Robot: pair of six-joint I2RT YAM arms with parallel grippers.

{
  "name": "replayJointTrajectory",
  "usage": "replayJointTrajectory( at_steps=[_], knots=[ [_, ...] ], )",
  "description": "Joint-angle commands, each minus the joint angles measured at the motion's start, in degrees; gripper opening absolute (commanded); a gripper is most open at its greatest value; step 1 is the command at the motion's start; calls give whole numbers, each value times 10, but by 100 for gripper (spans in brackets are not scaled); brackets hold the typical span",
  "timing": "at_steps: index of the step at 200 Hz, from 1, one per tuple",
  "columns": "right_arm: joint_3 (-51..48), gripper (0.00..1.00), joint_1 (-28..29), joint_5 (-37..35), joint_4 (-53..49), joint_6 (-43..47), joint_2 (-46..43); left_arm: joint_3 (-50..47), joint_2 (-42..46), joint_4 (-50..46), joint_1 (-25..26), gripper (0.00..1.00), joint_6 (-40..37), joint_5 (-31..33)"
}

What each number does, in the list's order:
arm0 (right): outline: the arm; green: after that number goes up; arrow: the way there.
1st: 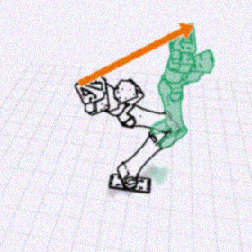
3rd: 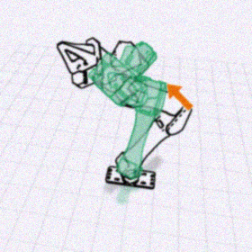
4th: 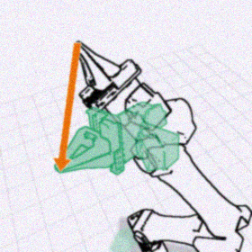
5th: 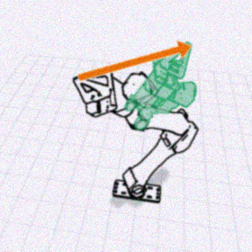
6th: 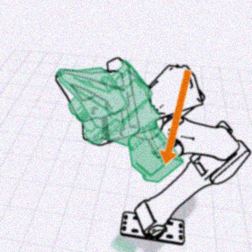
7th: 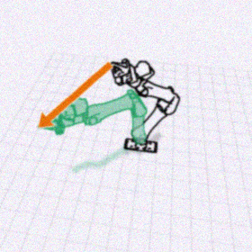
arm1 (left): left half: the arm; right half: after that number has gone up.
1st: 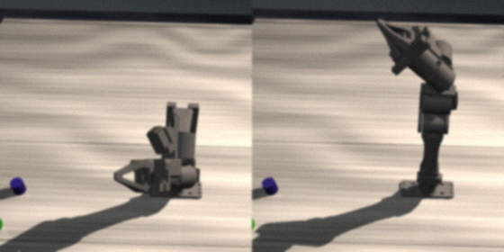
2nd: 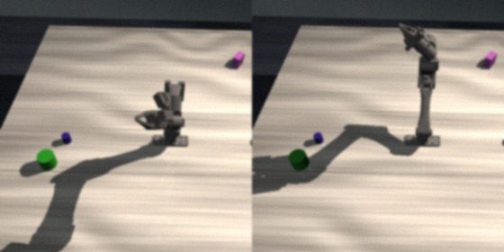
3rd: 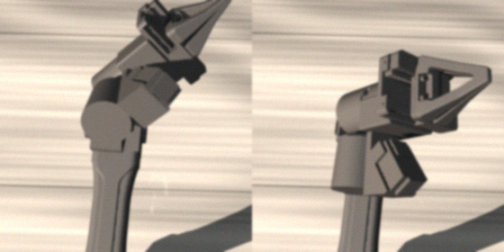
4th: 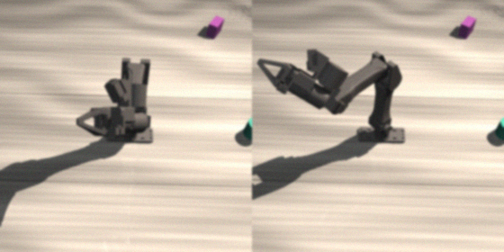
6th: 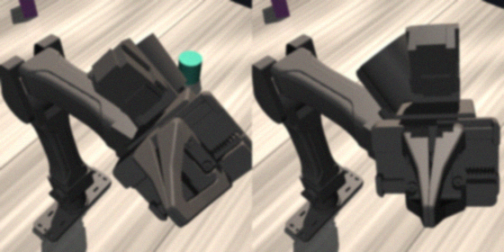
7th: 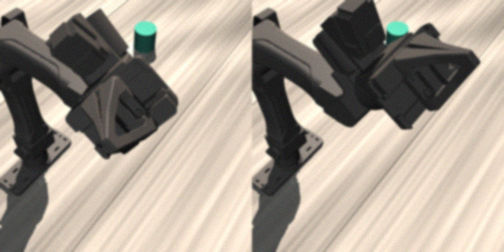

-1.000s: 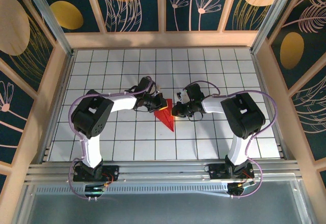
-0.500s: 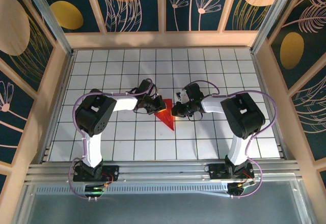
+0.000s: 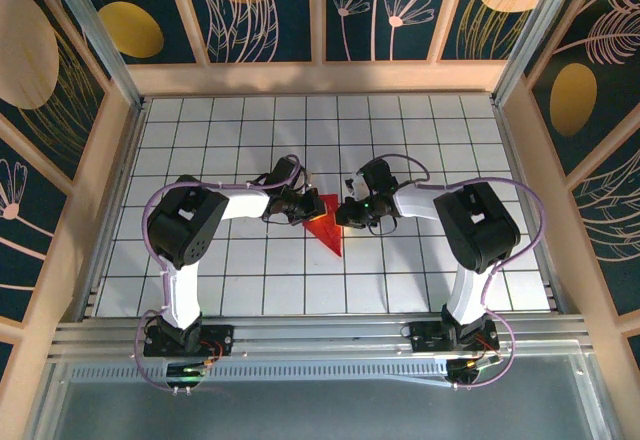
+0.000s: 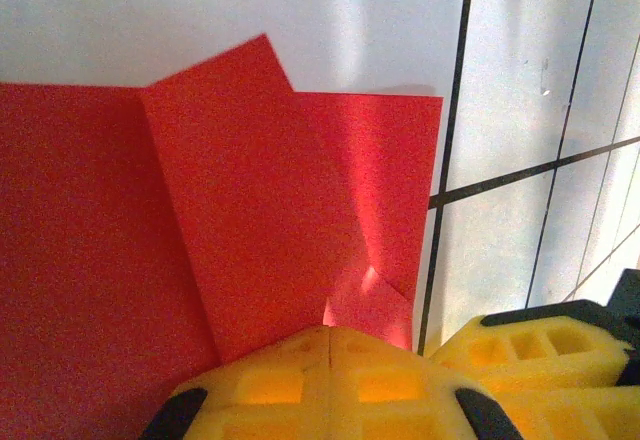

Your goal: Fold a paper plane with a square sheet of paper (fold left side to right side)

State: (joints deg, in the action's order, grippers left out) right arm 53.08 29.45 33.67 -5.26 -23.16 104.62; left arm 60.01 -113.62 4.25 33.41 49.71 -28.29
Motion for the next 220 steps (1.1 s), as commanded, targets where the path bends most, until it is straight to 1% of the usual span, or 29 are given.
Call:
replayJointTrajectory(
  at_steps=[1, 18, 44, 57, 73, 88, 107, 124, 152, 183, 220],
  knots=[
    [26, 19, -3, -17, -31, -7, -30, -20, -27, -82, 3, 0, -18, 60],
    [35, 24, -7, -28, -54, -4, -45, -22, -29, -82, 3, 0, -17, 62],
    [34, 25, -12, -38, -84, 0, -82, -21, -28, -79, 3, 0, -15, 61],
    [25, 20, -12, -17, -85, -3, -101, -20, -28, -79, 3, 0, -15, 61],
    [6, 8, -9, 29, -71, -21, -120, -18, -29, -79, 3, 0, -15, 59],
    [-20, 0, 1, 70, -45, -47, -134, -16, -29, -79, 3, 0, -15, 59],
    [-54, 0, 16, 108, 8, -93, -135, -14, -30, -80, 3, 0, -15, 58],
    [-76, 0, 48, 128, 72, -136, -122, -11, -32, -81, 3, 0, -16, 58],
    [-82, 0, 72, 111, 106, -161, -93, -9, -32, -81, 3, 0, -15, 59],
    [-89, 0, 72, 88, 109, -161, -83, -8, -32, -82, 3, 0, -16, 58],
    [-115, 0, 61, 76, 121, -161, -93, -8, -34, -81, 3, 0, -17, 57]
  ],
)
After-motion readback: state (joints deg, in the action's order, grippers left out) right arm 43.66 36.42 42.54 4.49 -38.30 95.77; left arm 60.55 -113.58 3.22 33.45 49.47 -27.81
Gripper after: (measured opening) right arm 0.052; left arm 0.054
